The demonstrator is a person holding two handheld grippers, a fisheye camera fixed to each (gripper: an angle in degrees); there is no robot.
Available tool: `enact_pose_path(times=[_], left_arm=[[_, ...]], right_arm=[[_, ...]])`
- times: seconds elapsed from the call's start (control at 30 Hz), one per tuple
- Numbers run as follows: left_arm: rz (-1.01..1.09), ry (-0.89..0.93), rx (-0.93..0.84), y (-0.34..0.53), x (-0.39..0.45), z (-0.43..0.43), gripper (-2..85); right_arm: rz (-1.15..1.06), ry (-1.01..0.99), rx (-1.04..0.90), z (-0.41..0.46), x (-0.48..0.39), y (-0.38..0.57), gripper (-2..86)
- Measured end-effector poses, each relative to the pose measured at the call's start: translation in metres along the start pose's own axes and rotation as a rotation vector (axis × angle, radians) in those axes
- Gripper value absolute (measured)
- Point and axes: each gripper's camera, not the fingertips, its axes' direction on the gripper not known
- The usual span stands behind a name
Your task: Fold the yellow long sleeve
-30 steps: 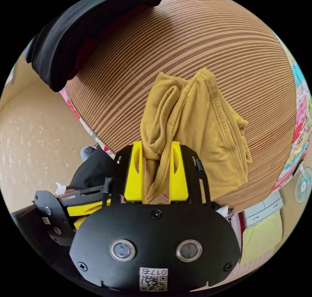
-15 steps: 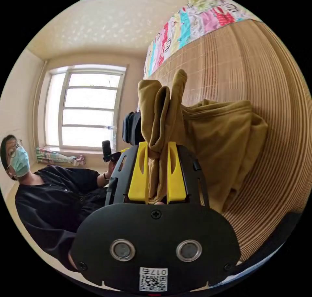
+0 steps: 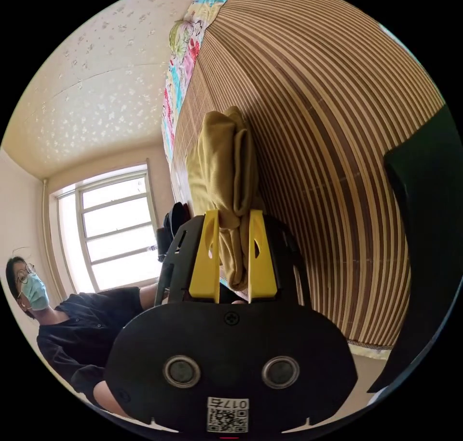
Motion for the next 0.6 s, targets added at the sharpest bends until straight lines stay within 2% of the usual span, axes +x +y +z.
enact_pose_path(times=[0.13,0.23,0.4,0.47,0.6], left_arm=[[-0.079,0.051,-0.147,-0.03,-0.02,0.041,12.5],[-0.1,0.075,-0.167,-0.037,-0.022,0.041,9.1],[-0.047,0.21,-0.167,-0.028,-0.004,0.032,6.8],[-0.028,0.234,-0.159,-0.02,0.008,0.03,6.6],[-0.011,0.234,-0.165,0.006,0.041,0.037,6.5]], right_arm=[[0.013,-0.21,0.157,-0.033,0.021,0.054,10.2],[0.113,-0.315,0.178,-0.035,0.048,0.103,13.5],[0.268,-0.388,0.1,0.009,0.073,0.167,21.6],[0.342,-0.531,0.154,0.037,0.086,0.184,24.3],[0.335,-0.683,0.254,0.065,0.086,0.18,25.1]])
